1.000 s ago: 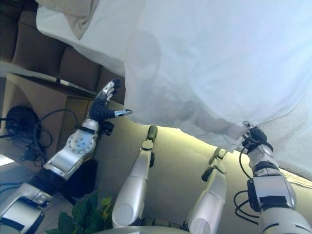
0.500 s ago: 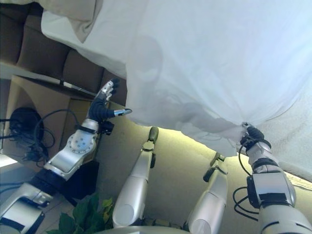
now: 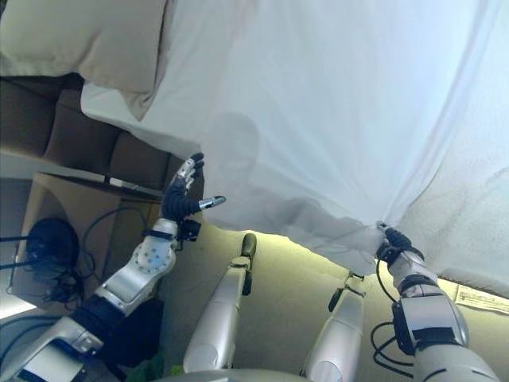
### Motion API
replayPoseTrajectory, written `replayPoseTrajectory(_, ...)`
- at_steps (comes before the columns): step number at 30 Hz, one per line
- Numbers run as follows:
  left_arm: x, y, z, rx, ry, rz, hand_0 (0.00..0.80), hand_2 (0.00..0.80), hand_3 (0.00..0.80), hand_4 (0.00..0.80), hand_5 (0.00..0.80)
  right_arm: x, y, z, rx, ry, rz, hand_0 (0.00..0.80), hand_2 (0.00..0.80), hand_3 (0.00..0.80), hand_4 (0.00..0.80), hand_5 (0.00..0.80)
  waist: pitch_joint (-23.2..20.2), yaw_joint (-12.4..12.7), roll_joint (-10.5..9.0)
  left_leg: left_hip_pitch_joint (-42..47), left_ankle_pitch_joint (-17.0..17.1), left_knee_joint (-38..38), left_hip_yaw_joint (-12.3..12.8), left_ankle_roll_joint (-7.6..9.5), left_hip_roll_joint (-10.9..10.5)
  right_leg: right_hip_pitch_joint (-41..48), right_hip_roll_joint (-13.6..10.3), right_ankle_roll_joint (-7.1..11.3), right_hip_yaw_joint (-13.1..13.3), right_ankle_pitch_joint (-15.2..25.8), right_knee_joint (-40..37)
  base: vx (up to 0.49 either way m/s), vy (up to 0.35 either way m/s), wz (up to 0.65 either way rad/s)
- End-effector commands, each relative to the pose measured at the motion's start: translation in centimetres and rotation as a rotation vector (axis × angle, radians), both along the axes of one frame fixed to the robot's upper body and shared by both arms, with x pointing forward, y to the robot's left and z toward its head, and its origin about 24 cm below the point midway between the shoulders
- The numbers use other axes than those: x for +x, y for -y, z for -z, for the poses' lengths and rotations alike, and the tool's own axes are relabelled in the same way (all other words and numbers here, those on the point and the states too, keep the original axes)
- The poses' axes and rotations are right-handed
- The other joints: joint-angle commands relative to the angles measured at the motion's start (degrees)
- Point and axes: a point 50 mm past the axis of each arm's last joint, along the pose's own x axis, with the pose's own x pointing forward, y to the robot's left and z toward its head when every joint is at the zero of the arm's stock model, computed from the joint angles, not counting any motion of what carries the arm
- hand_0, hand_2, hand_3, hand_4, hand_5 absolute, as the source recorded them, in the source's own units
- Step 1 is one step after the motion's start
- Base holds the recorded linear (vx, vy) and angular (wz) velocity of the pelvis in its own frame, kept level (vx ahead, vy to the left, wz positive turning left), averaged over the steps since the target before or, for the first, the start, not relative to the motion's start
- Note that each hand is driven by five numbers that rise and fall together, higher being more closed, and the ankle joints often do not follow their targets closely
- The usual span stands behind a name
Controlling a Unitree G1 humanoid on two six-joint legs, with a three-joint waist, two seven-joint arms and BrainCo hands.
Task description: Make the bed neatly
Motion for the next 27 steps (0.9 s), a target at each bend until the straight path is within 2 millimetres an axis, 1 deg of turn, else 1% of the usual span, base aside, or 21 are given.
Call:
replayPoseTrajectory(1,0.4,-0.2,-3.0,-0.094,0.169,-0.039,0.000,0.000,0.000,0.000,0.000,-15.2,-0.7,9.6,0.075,-0.658,0.009,0.800,0.800,0.800,0.800,0.800,4.53,-2.42,4.54,1.63,6.26,-7.53,1.38,3.10,0.79,-0.37,2.44,-1.30,0.51,1.28,0.19,-0.013,0.059,-0.07)
replayPoseTrajectory(3,0.2,-0.6,-2.9,-0.099,0.175,-0.058,0.000,0.000,0.000,0.000,0.000,-17.2,-0.4,10.1,0.081,-0.709,-0.002,0.800,0.800,0.800,0.800,0.800,4.96,-3.25,4.38,2.07,6.29,-7.92,1.63,3.06,0.89,-0.07,2.65,-1.20,0.81,1.50,-0.21,-0.022,0.052,-0.03)
replayPoseTrajectory(8,0.1,-1.4,-2.7,-0.107,0.183,-0.090,0.000,0.000,0.000,0.000,0.000,-20.1,-0.5,10.7,0.081,-0.821,-0.024,0.800,0.800,0.800,0.800,0.800,5.66,-4.23,3.77,3.02,6.41,-8.90,2.06,3.05,1.25,0.83,3.12,-1.03,1.06,1.79,-0.98,-0.018,0.017,-0.05)
replayPoseTrajectory(9,0.1,-1.5,-2.7,-0.109,0.183,-0.094,0.000,0.000,0.000,0.000,0.000,-20.6,-0.5,10.8,0.064,-0.852,-0.024,0.264,0.264,0.264,0.264,0.264,5.76,-4.36,3.63,3.24,6.43,-9.12,2.07,3.08,1.30,1.10,3.21,-1.03,1.05,1.81,-1.12,-0.001,-0.003,-0.05)
replayPoseTrajectory(10,0.1,-1.5,-2.6,-0.109,0.183,-0.096,0.000,0.000,0.000,0.000,0.000,-21.0,-0.5,10.9,0.063,-0.874,-0.023,0.000,0.000,0.000,0.000,0.000,5.91,-4.46,3.50,3.36,6.39,-9.10,2.03,3.07,1.32,1.37,3.26,-1.04,1.06,1.78,-1.20,0.000,-0.007,-0.04)
replayPoseTrajectory(13,0.1,-1.6,-2.5,-0.111,0.181,-0.097,0.000,0.000,0.000,0.000,0.000,-21.4,-0.4,10.9,0.019,-0.919,-0.005,0.000,0.000,0.000,0.000,0.000,6.11,-4.61,3.34,3.75,6.35,-9.19,2.02,3.10,1.30,1.90,3.26,-1.01,0.94,1.69,-1.29,0.006,-0.002,-0.06)
replayPoseTrajectory(15,0.2,-1.6,-2.5,-0.111,0.174,-0.091,0.000,0.000,0.000,0.000,0.000,-21.1,0.0,10.6,-0.050,-0.948,0.053,0.000,0.000,0.000,0.000,0.000,6.12,-4.46,3.29,4.29,6.19,-9.17,2.11,3.20,1.20,2.70,3.20,-1.11,0.67,1.51,-1.40,0.017,-0.005,-0.06)
replayPoseTrajectory(17,0.1,-1.4,-2.5,-0.109,0.168,-0.084,0.000,0.000,0.000,0.000,0.000,-20.2,0.5,10.2,-0.087,-0.941,0.128,0.000,0.000,0.000,0.000,0.000,6.11,-4.28,3.22,4.88,5.84,-8.91,2.15,3.28,1.09,3.62,3.15,-1.29,0.37,1.29,-1.39,0.030,-0.020,-0.04)
replayPoseTrajectory(18,0.1,-1.4,-2.5,-0.108,0.161,-0.078,0.000,0.000,0.000,0.000,0.000,-19.7,0.5,10.0,-0.081,-0.944,0.153,0.000,0.000,0.000,0.000,0.000,5.94,-4.06,3.12,5.34,5.49,-8.59,2.21,3.28,1.07,4.43,3.02,-1.45,0.05,1.08,-1.37,0.046,-0.035,-0.04)
replayPoseTrajectory(21,0.1,-1.4,-2.1,-0.110,0.128,-0.065,0.000,0.000,0.000,0.000,0.000,-19.5,-0.2,10.1,-0.050,-0.970,0.172,0.000,0.000,0.000,0.000,0.000,4.90,-3.18,2.26,6.77,4.62,-7.88,2.07,2.98,1.49,7.32,2.80,-1.77,-1.47,0.65,-1.84,0.069,-0.096,-0.05)
replayPoseTrajectory(24,0.1,-1.6,-1.4,-0.092,0.103,-0.068,0.000,0.000,0.000,0.000,0.000,-20.4,-1.1,10.6,-0.019,-1.018,0.175,0.000,0.000,0.000,0.000,0.000,3.75,-2.48,1.14,8.43,4.12,-7.96,1.78,2.73,2.18,10.00,2.90,-1.84,-2.65,0.36,-2.53,0.074,-0.110,-0.07)
replayPoseTrajectory(25,0.2,-1.8,-1.0,-0.078,0.086,-0.074,0.000,0.000,0.000,0.000,0.000,-21.3,-1.4,10.9,-0.008,-1.032,0.198,0.000,0.000,0.000,0.000,0.000,2.76,-2.14,0.36,10.03,3.91,-8.57,1.86,2.57,2.70,12.10,3.13,-1.75,-3.33,0.13,-3.33,0.082,-0.092,-0.06)
replayPoseTrajectory(26,0.2,-1.9,-0.9,-0.075,0.081,-0.078,0.000,0.000,0.000,0.000,0.000,-21.6,-1.3,11.0,-0.014,-1.026,0.210,0.000,0.000,0.000,0.000,0.000,2.32,-2.14,0.10,10.46,4.23,-9.01,1.86,2.57,2.77,12.62,3.13,-1.73,-3.51,0.39,-3.78,0.099,-0.089,-0.08)
replayPoseTrajectory(27,0.2,-2.1,-0.6,-0.069,0.066,-0.087,0.000,0.000,0.000,0.000,0.000,-21.8,-1.0,11.0,-0.034,-0.982,0.241,0.000,0.000,0.000,0.000,0.000,1.66,-1.96,-0.42,12.31,3.74,-9.36,1.90,2.46,3.26,14.52,3.45,-1.74,-3.72,-0.03,-4.17,0.082,-0.048,-0.07)
